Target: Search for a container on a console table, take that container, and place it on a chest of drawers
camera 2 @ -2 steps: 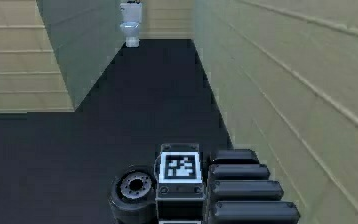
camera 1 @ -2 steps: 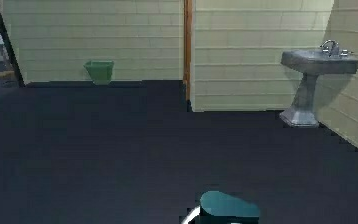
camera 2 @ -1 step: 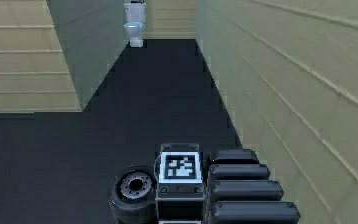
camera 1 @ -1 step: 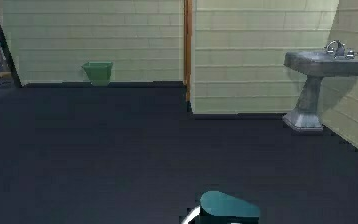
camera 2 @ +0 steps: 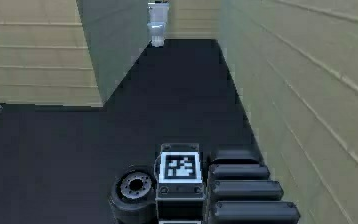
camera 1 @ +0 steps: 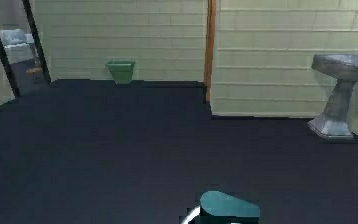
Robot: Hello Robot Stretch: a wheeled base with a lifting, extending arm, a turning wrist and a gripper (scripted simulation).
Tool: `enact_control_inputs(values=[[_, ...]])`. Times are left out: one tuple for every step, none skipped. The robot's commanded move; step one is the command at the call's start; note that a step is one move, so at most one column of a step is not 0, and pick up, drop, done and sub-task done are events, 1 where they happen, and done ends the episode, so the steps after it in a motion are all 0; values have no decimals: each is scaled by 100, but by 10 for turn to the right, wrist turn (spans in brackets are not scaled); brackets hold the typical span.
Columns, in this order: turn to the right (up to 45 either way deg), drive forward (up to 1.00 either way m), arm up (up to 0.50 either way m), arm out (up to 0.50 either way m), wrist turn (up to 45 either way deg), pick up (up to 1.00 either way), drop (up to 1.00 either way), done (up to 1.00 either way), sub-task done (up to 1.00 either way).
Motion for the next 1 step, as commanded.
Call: enact_control_inputs(values=[[0,100,0,0,0,0,0,0,0]])
